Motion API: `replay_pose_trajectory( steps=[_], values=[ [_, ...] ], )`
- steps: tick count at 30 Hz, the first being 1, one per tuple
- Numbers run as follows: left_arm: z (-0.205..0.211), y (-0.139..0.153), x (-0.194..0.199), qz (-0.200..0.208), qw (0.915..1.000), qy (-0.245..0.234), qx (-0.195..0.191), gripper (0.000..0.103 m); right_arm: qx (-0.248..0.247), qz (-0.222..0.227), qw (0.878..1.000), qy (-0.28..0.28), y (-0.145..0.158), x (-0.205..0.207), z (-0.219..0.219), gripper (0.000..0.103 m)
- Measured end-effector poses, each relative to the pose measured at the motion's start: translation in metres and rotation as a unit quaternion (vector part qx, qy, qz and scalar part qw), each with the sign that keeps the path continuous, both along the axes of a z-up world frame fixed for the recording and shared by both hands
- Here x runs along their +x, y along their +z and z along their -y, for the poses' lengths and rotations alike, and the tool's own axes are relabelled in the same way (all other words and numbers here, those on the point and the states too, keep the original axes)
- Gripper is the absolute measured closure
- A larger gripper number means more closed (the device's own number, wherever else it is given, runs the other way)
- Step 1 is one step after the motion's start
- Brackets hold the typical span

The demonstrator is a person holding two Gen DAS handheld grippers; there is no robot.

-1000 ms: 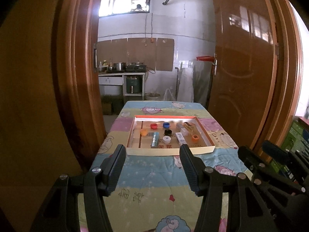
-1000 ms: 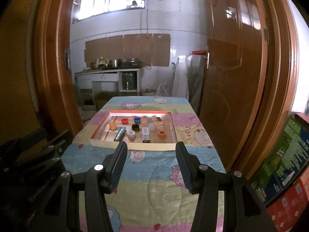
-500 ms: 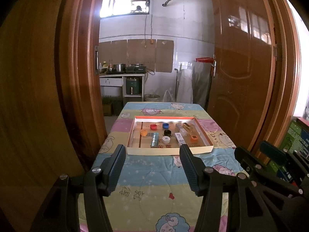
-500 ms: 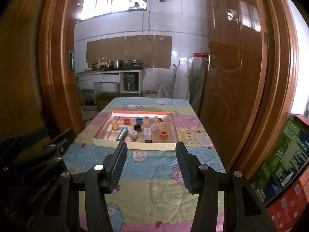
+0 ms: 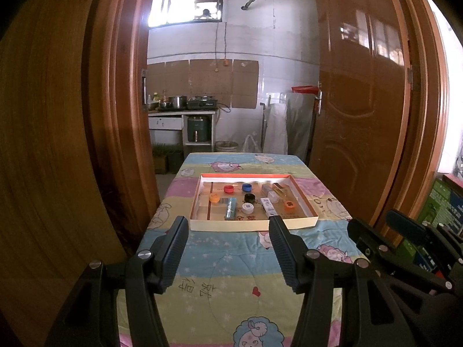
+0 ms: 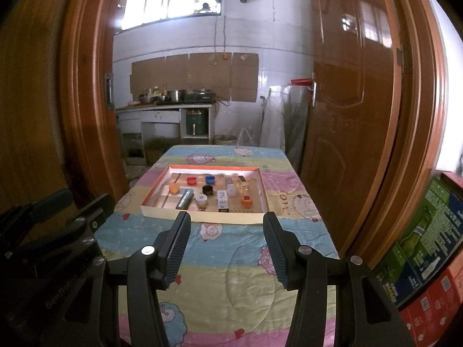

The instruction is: Organize rigid objects

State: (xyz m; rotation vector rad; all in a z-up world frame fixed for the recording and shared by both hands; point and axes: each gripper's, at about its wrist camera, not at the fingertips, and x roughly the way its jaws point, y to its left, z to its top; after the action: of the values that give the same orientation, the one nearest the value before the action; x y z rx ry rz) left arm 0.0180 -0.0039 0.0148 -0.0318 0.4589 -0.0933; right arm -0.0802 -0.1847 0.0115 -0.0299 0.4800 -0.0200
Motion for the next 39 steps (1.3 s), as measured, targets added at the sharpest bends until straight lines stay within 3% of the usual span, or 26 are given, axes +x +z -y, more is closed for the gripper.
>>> replay_pose_trajectory(
  steps=[39],
  values=[
    [0.0017,0.0002,-0.004,-0.007,1.0,-0.001,0.002,0.045,-0.001,0.001,1.0,0.001,0.0018,0.0014,-0.0014,0.049]
  ],
)
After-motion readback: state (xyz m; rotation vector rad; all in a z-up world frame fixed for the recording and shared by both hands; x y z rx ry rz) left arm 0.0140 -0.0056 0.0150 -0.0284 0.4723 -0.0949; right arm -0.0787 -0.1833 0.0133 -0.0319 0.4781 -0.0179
